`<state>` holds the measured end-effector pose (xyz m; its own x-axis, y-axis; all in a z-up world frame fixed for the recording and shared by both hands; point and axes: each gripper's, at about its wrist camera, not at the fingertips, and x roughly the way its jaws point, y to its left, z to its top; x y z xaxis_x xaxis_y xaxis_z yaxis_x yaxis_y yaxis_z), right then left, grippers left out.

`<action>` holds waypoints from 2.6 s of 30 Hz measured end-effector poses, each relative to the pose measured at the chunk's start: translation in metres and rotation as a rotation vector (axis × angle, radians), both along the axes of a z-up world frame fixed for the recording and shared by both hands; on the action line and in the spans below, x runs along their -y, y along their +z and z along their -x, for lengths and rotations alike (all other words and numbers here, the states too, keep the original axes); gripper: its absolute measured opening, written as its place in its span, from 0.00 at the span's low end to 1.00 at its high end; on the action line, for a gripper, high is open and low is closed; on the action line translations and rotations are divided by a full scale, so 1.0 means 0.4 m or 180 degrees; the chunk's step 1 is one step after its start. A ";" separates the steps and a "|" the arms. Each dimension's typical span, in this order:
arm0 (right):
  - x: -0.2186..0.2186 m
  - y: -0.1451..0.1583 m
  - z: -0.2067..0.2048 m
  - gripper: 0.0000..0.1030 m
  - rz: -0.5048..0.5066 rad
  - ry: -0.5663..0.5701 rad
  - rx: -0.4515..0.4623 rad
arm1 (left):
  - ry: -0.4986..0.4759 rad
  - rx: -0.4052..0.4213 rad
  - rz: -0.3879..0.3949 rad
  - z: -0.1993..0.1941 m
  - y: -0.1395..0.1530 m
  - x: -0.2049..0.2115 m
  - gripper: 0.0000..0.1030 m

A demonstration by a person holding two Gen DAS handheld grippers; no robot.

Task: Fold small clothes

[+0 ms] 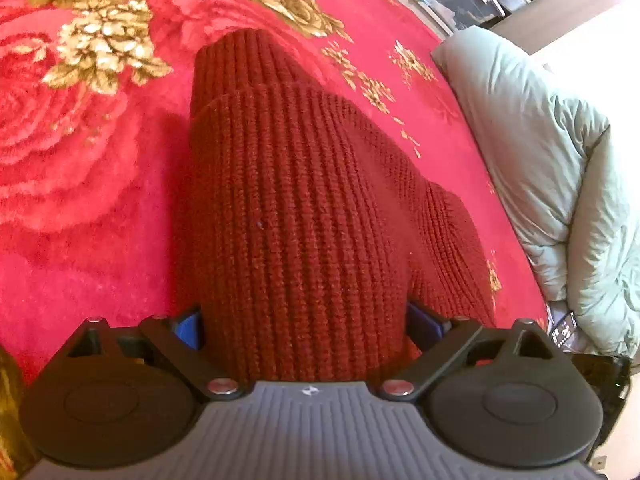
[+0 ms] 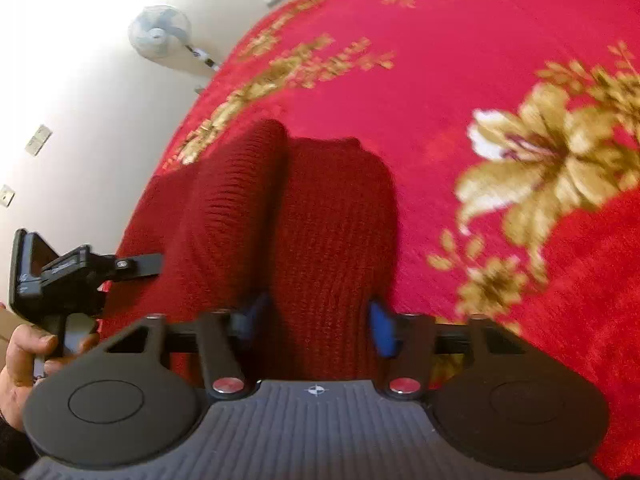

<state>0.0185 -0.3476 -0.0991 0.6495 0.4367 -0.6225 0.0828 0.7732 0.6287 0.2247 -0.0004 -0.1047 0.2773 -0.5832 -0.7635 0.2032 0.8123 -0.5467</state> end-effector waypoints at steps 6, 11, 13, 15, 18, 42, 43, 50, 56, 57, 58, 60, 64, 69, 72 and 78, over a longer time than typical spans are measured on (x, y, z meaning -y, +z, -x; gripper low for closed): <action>-0.024 0.047 -0.011 0.13 0.0192 -0.0062 0.0326 | -0.0128 0.0481 -0.0078 0.044 0.089 -0.001 0.65; -0.064 0.084 -0.038 0.12 0.0195 -0.0028 0.0611 | -0.0117 0.1010 -0.0119 0.047 0.177 -0.027 0.64; -0.091 0.098 -0.074 0.12 0.0210 -0.0039 0.0710 | -0.0048 0.1183 -0.0148 0.042 0.208 -0.049 0.64; -0.121 0.113 -0.116 0.12 0.0234 -0.0071 0.0761 | 0.0078 0.1356 -0.0242 0.037 0.234 -0.074 0.65; -0.177 0.149 -0.177 0.13 0.0470 -0.0061 0.0889 | 0.0365 0.1463 -0.0331 0.024 0.256 -0.111 0.72; -0.262 0.153 -0.061 0.16 0.1143 0.0612 0.0398 | 0.0255 0.1357 -0.1048 0.145 0.236 -0.151 0.79; -0.254 0.155 -0.063 0.16 0.1137 0.0615 0.0329 | 0.0191 0.1342 -0.1132 0.148 0.225 -0.143 0.79; -0.271 0.117 -0.038 0.21 0.1348 0.0738 0.0235 | 0.0085 0.1351 -0.1376 0.178 0.161 -0.120 0.85; -0.245 0.175 0.022 0.65 0.1369 0.0261 0.0330 | 0.0347 0.1632 -0.1709 0.286 0.198 -0.108 0.96; -0.237 0.186 0.042 0.65 0.1317 0.0207 0.0370 | 0.0374 0.1683 -0.1725 0.310 0.210 -0.104 0.99; -0.232 0.196 0.061 0.65 0.1302 0.0145 0.0409 | 0.0430 0.1736 -0.1721 0.337 0.223 -0.105 1.00; -0.232 0.222 0.105 0.65 0.1331 -0.0010 0.0517 | 0.0538 0.1790 -0.1690 0.395 0.244 -0.106 1.00; -0.263 0.270 0.202 0.69 0.1562 -0.0259 0.0801 | 0.0719 0.1894 -0.1554 0.530 0.279 -0.109 1.00; -0.322 0.258 0.276 0.75 0.1849 -0.0259 0.0892 | 0.1067 0.2036 -0.1401 0.681 0.256 -0.102 1.00; -0.353 0.228 0.269 0.75 0.1976 -0.0084 0.0889 | 0.1066 0.1714 -0.1472 0.691 0.189 -0.075 1.00; -0.374 0.209 0.239 0.75 0.2084 -0.0013 0.0863 | 0.1166 0.1916 -0.1586 0.654 0.191 -0.058 1.00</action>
<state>-0.0772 -0.1981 -0.0157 0.8196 0.0252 -0.5724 -0.0073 0.9994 0.0334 -0.0368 0.0226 -0.0281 0.8221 -0.0141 -0.5692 0.0222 0.9997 0.0074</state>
